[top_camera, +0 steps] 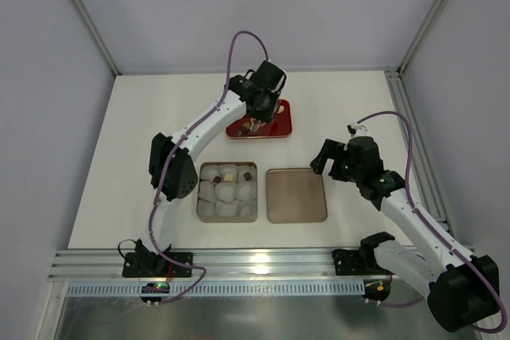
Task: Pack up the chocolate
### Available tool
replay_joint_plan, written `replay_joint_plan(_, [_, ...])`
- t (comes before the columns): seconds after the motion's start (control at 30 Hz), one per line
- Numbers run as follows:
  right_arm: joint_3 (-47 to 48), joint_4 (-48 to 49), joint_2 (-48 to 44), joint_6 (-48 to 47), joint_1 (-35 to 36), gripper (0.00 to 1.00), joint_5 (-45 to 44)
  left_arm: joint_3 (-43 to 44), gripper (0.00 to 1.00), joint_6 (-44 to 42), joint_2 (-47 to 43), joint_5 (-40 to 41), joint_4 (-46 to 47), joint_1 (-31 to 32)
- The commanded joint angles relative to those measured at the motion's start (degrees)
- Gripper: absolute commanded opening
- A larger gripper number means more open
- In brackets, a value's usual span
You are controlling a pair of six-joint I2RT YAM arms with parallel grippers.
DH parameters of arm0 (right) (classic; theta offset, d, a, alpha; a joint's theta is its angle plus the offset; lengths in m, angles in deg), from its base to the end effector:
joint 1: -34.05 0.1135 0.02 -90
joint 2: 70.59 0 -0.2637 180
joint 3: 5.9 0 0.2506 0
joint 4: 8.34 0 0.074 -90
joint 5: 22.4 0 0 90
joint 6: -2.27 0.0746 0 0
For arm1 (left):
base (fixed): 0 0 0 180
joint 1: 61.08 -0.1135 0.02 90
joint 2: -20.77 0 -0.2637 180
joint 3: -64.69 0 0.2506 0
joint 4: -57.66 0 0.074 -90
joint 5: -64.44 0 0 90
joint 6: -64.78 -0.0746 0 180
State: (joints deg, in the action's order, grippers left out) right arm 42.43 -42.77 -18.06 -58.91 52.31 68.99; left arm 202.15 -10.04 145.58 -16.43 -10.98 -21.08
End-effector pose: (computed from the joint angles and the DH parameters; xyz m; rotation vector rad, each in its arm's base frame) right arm 0.2136 0.0724 0.2117 0.1972 2.2786 0.4648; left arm 0.3888 -0.3108 0.2625 0.4850 2.4924 -0.1799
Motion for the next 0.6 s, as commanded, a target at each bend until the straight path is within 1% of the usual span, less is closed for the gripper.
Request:
replay_joint_plan(0.0, [0.33, 2.39, 0.29, -0.08, -0.07, 1.0, -0.77, -0.56, 0.07, 1.43, -6.25, -2.0, 0.47, -0.02])
replay_joint_plan(0.17, [0.33, 2.47, 0.11, -0.08, -0.07, 1.0, -0.86, -2.67, 0.06, 3.45, -10.28, -3.06, -0.94, 0.07])
replay_joint_plan(0.23, [0.33, 2.65, 0.29, -0.08, -0.07, 1.0, -0.77, -5.74, 0.06, 4.15, -12.74, -3.67, -0.94, 0.07])
replay_joint_plan(0.27, [0.24, 2.82, 0.38, 0.01, -0.07, 1.0, -0.69, -6.97, 0.06, 4.85, -15.45, -3.85, -0.94, 0.07])
replay_joint_plan(0.33, [0.24, 3.17, 0.64, 0.18, -0.07, 1.0, -0.42, -11.27, 0.06, 5.65, -18.28, -4.55, -1.03, 0.07])
replay_joint_plan(0.37, [0.24, 3.44, 0.99, 0.27, -0.16, 1.0, -0.25, -12.85, 0.06, 6.0, -21.51, -4.82, -1.2, -0.02])
replay_joint_plan(0.43, [-0.11, 4.23, 1.34, 0.27, -0.16, 1.0, 0.1, -17.6, 0.06, 7.14, -25.04, -4.73, -1.64, 0.07])
replay_joint_plan(0.53, [-0.29, 4.76, 1.78, 0.27, -0.07, 1.0, 0.02, -25.33, 0.06, 8.46, -32.86, -4.3, -1.99, 0.07])
replay_joint_plan(0.57, [-0.29, 5.02, 1.87, 0.27, -0.07, 1.0, 0.19, -29.0, 0.06, 8.72, -37.14, -4.2, -2.34, 0.07])
